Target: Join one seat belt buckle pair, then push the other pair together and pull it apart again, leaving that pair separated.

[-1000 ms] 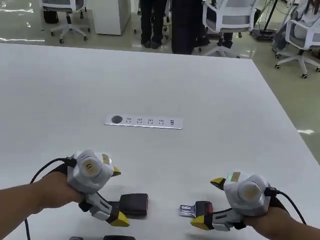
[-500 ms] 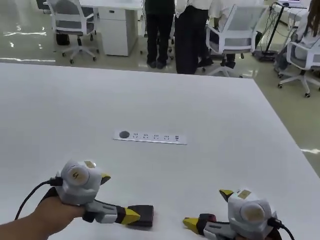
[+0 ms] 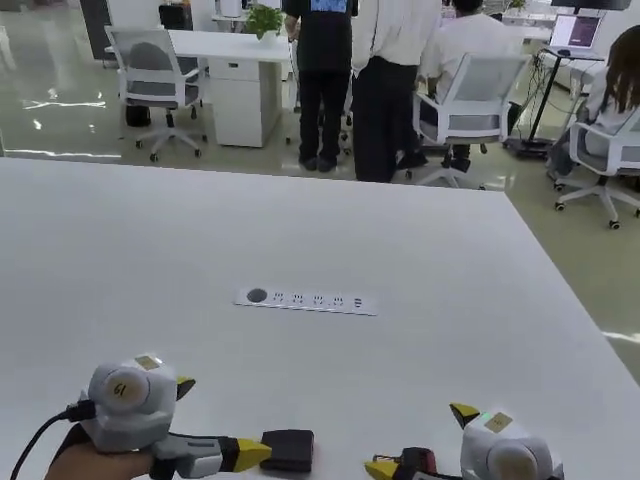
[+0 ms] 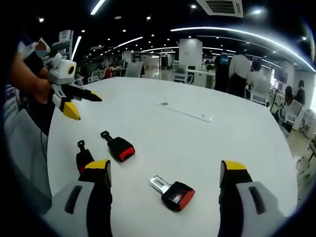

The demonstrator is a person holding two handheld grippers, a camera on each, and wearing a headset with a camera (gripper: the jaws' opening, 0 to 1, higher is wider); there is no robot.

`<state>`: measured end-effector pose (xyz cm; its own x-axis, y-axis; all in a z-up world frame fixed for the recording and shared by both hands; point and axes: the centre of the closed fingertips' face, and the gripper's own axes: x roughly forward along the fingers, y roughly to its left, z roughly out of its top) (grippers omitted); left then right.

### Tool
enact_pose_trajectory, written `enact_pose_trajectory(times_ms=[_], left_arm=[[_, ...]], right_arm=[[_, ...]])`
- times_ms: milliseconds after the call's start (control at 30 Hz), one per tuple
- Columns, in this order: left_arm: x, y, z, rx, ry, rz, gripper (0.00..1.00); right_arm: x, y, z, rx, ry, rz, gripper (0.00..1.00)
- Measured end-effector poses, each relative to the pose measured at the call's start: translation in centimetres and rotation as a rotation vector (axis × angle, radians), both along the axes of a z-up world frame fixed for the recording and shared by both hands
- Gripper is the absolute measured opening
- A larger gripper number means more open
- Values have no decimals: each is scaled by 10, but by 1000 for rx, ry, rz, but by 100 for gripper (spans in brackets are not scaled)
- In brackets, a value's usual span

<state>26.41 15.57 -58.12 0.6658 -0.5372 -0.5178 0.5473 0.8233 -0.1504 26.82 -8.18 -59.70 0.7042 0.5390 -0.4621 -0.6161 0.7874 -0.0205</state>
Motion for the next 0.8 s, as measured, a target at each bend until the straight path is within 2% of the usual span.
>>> enact_pose_trajectory(times_ms=[100,200,333,567,800], left_arm=[[-11,2,6,-11,-10,29,100],[-18,7,13,-21,-26,43,100],[-27,15,19,-41,-40,58,100],[-42,27,20,-64,-45,76,100],[-62,39,25,-73,-62,89,100]], right_arm=[[-10,-1,7,-1,-12,-7,91],[-17,-1,15,5,-23,-18,92],[-18,-4,19,7,-37,-36,93],[-40,-1,28,27,-59,-81,95],[-55,-6,30,42,-66,-120,97]])
